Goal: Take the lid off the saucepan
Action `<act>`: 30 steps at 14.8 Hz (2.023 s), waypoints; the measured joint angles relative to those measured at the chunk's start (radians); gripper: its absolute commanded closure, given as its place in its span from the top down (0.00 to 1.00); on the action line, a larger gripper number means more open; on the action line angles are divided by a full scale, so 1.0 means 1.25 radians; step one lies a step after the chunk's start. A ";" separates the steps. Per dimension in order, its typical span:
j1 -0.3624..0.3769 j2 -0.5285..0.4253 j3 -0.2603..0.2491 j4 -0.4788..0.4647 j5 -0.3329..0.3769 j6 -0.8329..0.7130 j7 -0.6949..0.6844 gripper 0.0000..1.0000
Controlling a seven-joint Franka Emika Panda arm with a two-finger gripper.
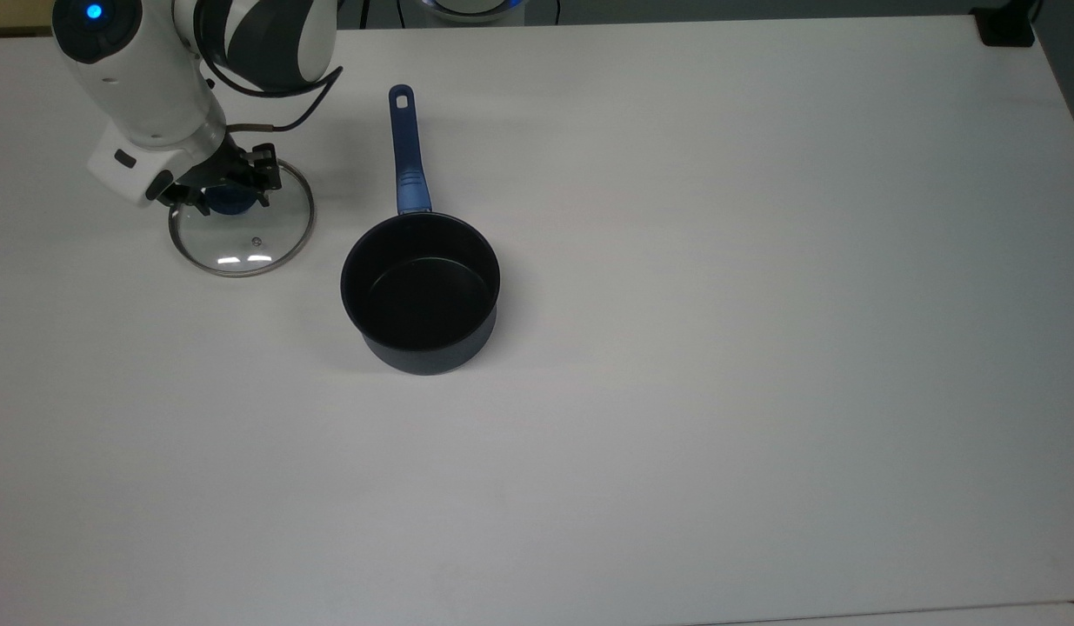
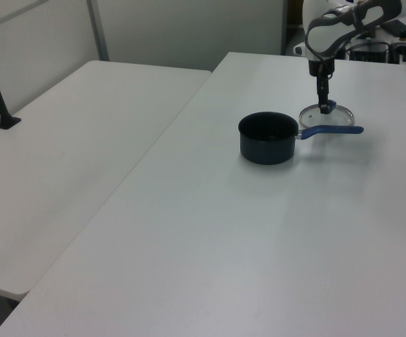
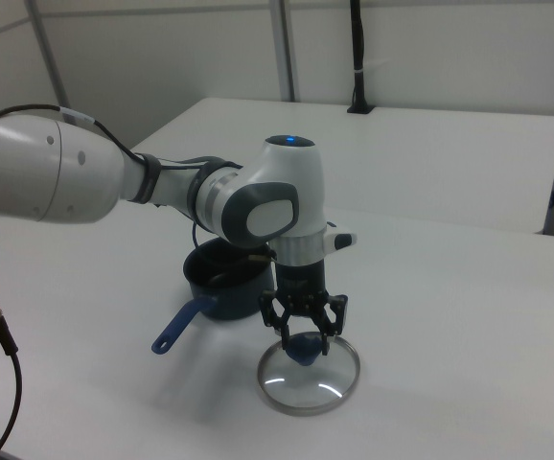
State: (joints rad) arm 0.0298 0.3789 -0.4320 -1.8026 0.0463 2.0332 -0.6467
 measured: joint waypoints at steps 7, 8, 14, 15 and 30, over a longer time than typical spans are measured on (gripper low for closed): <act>-0.001 0.002 0.000 -0.011 0.000 0.018 -0.013 1.00; -0.001 0.002 0.000 -0.011 0.000 0.018 -0.013 1.00; 0.004 -0.071 0.015 0.030 0.000 -0.044 0.118 1.00; 0.005 -0.097 0.034 0.036 0.000 -0.064 0.170 1.00; 0.005 -0.275 0.323 0.067 -0.081 -0.321 0.557 1.00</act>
State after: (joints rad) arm 0.0360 0.0351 -0.0288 -1.7186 -0.0554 1.6323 0.0498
